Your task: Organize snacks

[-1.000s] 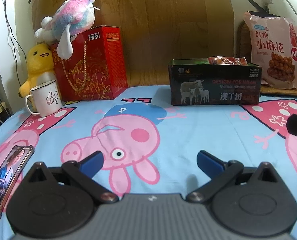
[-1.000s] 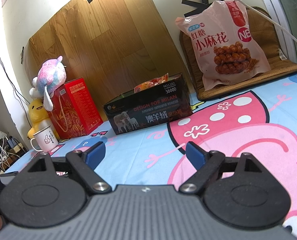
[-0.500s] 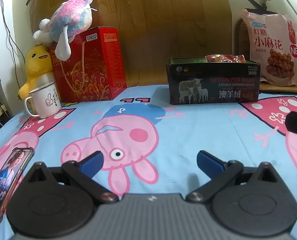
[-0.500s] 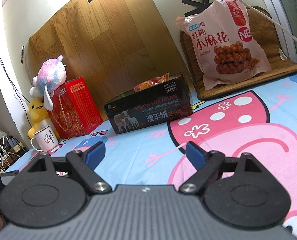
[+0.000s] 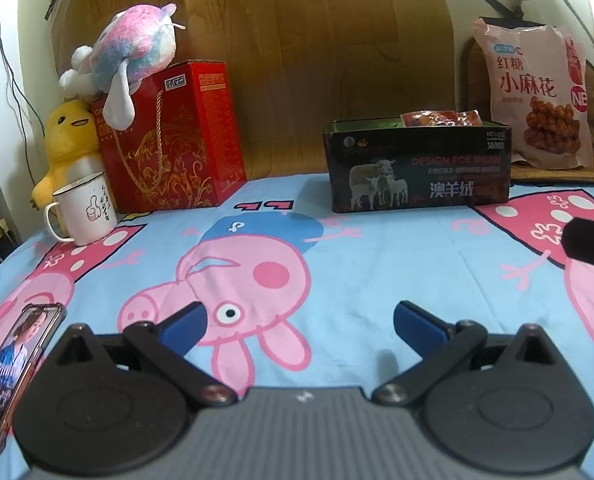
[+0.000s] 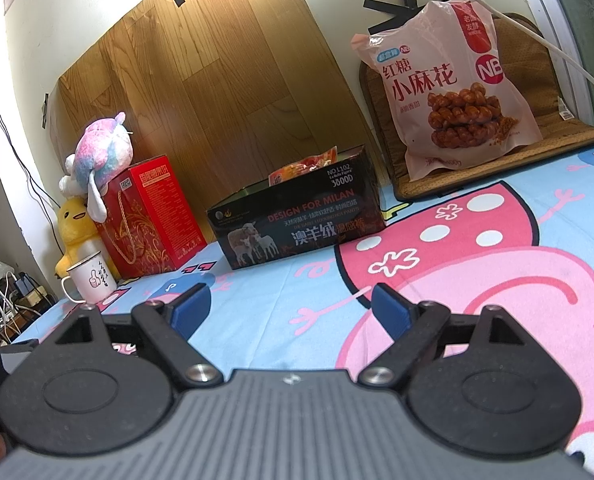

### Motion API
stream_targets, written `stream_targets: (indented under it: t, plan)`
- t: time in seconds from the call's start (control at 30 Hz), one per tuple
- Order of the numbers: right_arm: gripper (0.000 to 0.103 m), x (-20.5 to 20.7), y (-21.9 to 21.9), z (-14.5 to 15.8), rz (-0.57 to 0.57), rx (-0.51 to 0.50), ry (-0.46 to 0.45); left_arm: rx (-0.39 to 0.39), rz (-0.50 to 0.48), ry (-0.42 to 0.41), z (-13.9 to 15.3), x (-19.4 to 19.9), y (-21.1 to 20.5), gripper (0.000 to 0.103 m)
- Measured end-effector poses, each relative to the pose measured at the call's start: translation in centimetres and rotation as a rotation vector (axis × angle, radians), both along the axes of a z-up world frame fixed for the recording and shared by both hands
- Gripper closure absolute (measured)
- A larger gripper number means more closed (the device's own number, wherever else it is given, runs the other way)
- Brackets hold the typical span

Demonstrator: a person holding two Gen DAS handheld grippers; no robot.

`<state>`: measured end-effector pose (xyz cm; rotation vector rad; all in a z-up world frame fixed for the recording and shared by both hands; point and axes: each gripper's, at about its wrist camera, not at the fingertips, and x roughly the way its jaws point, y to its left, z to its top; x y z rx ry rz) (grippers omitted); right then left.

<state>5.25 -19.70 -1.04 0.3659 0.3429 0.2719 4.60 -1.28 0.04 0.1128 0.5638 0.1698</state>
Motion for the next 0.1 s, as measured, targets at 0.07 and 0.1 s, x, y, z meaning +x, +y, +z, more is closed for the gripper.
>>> stream_targets:
  t: [0.07, 0.1]
  plan:
    - [0.014, -0.01, -0.02, -0.01, 0.0, 0.0, 0.0, -0.004, -0.005, 0.005, 0.0, 0.06, 0.01, 0.0]
    - [0.014, -0.01, 0.0, 0.0, 0.0, 0.0, 0.0, -0.008, -0.005, 0.013, -0.04, 0.16, 0.05, 0.0]
